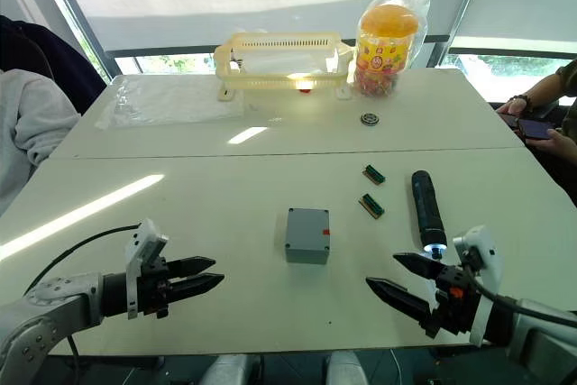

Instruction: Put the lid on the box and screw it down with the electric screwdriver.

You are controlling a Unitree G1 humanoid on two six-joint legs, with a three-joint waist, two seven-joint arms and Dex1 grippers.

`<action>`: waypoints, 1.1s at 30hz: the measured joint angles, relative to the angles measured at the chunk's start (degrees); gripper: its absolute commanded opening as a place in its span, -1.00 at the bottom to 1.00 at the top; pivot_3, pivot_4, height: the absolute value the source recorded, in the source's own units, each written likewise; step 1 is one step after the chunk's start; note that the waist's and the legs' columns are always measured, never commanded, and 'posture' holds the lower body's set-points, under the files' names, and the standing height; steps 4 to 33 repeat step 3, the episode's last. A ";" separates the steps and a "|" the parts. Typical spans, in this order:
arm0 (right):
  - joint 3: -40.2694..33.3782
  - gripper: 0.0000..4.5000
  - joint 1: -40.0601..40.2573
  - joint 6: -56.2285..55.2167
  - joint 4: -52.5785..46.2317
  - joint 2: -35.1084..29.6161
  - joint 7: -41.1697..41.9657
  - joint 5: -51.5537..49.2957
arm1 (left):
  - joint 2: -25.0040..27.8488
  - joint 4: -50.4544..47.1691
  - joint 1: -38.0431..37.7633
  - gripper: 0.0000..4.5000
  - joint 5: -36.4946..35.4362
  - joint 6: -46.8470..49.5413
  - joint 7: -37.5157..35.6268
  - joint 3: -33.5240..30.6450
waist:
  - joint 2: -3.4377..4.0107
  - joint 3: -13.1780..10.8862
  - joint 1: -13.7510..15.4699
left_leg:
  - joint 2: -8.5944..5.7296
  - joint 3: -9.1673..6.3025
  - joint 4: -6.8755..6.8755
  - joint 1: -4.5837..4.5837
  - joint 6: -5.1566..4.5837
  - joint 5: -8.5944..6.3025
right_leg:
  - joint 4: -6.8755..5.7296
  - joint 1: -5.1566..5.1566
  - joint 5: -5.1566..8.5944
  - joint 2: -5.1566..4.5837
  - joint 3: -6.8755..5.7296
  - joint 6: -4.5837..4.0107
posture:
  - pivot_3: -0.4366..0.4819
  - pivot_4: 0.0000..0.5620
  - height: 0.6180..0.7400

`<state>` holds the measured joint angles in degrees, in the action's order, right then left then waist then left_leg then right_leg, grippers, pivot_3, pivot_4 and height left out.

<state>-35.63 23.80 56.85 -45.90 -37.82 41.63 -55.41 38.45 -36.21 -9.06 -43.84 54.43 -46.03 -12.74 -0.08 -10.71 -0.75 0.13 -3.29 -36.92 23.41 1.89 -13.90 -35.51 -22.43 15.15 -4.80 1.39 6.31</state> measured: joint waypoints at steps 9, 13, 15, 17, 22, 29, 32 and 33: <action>2.86 1.00 0.77 -3.49 0.02 0.61 -0.09 1.96 | 0.01 -0.91 -1.23 0.04 -0.65 -0.07 0.13 0.68 | -0.02 0.02 0.04 | -0.04 0.17 0.05 0.06 -0.04 0.02 | 0.04 -0.10 -0.01 -0.02 0.10 0.01 | -0.05 -0.47 1.00; 2.86 1.00 0.77 -3.49 0.02 0.61 -0.09 1.96 | 0.01 -0.91 -1.23 0.04 -0.65 -0.07 0.13 0.68 | -0.02 0.02 0.04 | -0.04 0.17 0.05 0.06 -0.04 0.02 | 0.04 -0.10 -0.01 -0.02 0.10 0.01 | -0.05 -0.47 1.00; 2.86 1.00 0.77 -3.49 0.02 0.61 -0.09 1.96 | 0.01 -0.91 -1.23 0.04 -0.65 -0.07 0.13 0.68 | -0.02 0.02 0.04 | -0.04 0.17 0.05 0.06 -0.04 0.02 | 0.04 -0.10 -0.01 -0.02 0.10 0.01 | -0.05 -0.47 1.00; 2.86 1.00 0.77 -3.49 0.02 0.61 -0.09 1.96 | 0.01 -0.91 -1.23 0.04 -0.65 -0.07 0.13 0.68 | -0.02 0.02 0.04 | -0.04 0.17 0.05 0.06 -0.04 0.02 | 0.04 -0.10 -0.01 -0.02 0.10 0.01 | -0.05 -0.47 1.00; 2.86 1.00 0.77 -3.49 0.02 0.61 -0.09 1.96 | 0.01 -0.91 -1.23 0.04 -0.65 -0.07 0.13 0.68 | -0.02 0.02 0.04 | -0.04 0.17 0.05 0.06 -0.04 0.02 | 0.04 -0.10 -0.01 -0.02 0.10 0.01 | -0.05 -0.47 1.00; 2.86 1.00 0.77 -3.49 0.02 0.61 -0.09 1.96 | 0.01 -0.91 -1.23 0.04 -0.65 -0.07 0.13 0.68 | -0.02 0.02 0.04 | -0.04 0.17 0.05 0.06 -0.04 0.02 | 0.04 -0.10 -0.01 -0.02 0.10 0.01 | -0.05 -0.47 1.00; 2.86 1.00 0.77 -3.49 0.02 0.61 -0.09 1.96 | 0.01 -0.91 -1.23 0.04 -0.65 -0.07 0.13 0.68 | -0.02 0.02 0.04 | -0.04 0.17 0.05 0.06 -0.04 0.02 | 0.04 -0.10 -0.01 -0.02 0.10 0.01 | -0.05 -0.47 1.00; 2.86 1.00 0.77 -3.49 0.02 0.61 -0.09 1.96 | 0.01 -0.91 -1.23 0.04 -0.65 -0.07 0.13 0.68 | -0.02 0.02 0.04 | -0.04 0.17 0.05 0.06 -0.04 0.02 | 0.04 -0.10 -0.01 -0.02 0.10 0.01 | -0.05 -0.47 1.00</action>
